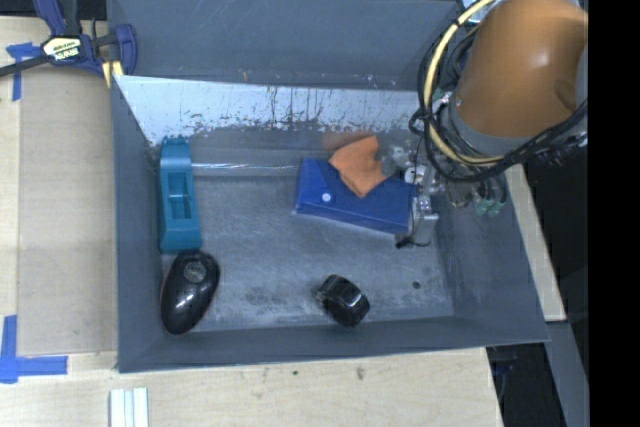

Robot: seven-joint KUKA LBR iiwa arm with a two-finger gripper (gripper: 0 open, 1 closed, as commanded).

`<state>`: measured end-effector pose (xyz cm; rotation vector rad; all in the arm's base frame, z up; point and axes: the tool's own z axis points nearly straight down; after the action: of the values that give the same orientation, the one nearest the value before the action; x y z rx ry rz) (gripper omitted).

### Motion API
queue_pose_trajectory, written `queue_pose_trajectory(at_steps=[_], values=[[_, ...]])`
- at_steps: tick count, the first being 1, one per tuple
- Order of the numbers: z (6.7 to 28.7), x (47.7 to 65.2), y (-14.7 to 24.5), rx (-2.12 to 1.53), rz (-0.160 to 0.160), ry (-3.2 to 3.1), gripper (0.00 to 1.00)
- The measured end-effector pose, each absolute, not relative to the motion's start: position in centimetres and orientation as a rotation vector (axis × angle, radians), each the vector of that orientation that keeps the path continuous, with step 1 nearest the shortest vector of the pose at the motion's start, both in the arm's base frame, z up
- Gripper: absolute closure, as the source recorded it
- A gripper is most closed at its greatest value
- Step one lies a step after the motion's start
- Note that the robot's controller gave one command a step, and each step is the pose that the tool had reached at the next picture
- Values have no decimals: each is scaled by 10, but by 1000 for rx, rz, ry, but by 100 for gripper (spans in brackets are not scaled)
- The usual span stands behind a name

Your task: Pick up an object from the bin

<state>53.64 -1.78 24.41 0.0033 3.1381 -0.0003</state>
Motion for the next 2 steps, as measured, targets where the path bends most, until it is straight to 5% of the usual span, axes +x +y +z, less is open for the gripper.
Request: queue_pose_trajectory(at_steps=[1,2], values=[[206,551,-31,150,1,3130,0],[165,574,44,246,1,3126,0]])
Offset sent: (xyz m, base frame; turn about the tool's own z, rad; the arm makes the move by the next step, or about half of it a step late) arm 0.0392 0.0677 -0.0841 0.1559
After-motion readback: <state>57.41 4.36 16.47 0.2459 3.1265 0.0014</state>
